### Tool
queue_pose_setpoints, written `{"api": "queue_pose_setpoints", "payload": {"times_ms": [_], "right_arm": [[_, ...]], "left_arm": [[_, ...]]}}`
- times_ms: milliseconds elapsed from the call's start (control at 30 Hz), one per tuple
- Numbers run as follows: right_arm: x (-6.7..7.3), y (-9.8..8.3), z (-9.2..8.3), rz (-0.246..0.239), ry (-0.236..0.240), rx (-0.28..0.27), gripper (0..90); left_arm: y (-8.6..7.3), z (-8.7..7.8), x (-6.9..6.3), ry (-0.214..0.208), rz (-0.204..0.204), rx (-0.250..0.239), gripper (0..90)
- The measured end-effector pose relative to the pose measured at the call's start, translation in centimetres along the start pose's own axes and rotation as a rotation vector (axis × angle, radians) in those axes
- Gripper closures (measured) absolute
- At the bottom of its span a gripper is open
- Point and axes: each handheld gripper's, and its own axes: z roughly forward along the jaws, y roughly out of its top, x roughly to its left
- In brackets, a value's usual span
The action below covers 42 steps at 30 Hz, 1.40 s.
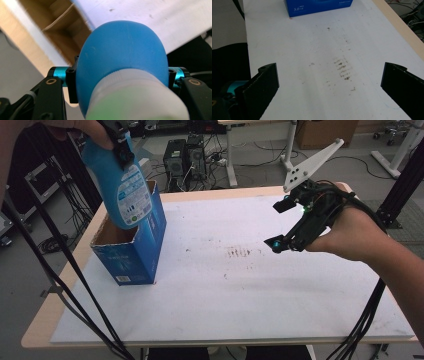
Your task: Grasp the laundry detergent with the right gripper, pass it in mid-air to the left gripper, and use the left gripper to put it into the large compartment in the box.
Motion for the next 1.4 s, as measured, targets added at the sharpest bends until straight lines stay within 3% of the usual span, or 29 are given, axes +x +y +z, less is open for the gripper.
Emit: {"api": "queue_pose_setpoints", "payload": {"times_ms": [133,267,400,567,767,900,1033,1100,1233,1400], "right_arm": [[0.0,0.0,0.2,0.003,0.002,-0.004,0.6],[0.0,0.0,0.3,0.004,0.0,-0.008,0.6],[-0.1,-0.1,0.5,0.008,0.003,-0.008,0.6],[-0.2,-0.2,0.7,0.014,0.007,-0.006,0.6],[-0.3,-0.2,1.1,0.019,0.014,0.004,0.6],[-0.4,-0.4,1.2,0.027,0.013,0.012,0.6],[-0.5,-0.6,1.2,0.033,0.01,0.019,0.6],[-0.6,-0.6,1.2,0.032,0.012,0.021,0.6],[-0.6,-0.7,1.2,0.036,0.007,0.027,0.6],[-0.6,-0.7,1.3,0.042,0.005,0.025,0.6]], "left_arm": [[-0.5,0.6,1.5,0.029,-0.126,0.008,38.2],[-0.7,1.6,2.8,0.029,-0.185,0.023,38.2],[-0.7,2.5,3.8,0.02,-0.203,0.026,38.2],[-0.6,3.8,4.4,0.01,-0.195,0.033,38.2],[-0.2,6.9,5.3,-0.02,-0.094,0.051,38.2],[0.0,8.9,5.4,-0.016,-0.016,0.08,38.2],[0.2,11.0,5.3,-0.001,0.091,0.113,38.2],[0.2,11.9,5.2,0.001,0.164,0.119,38.2],[0.1,13.7,5.2,0.0,0.232,0.124,38.2],[0.0,15.3,5.3,0.019,0.359,0.112,38.2]]}}
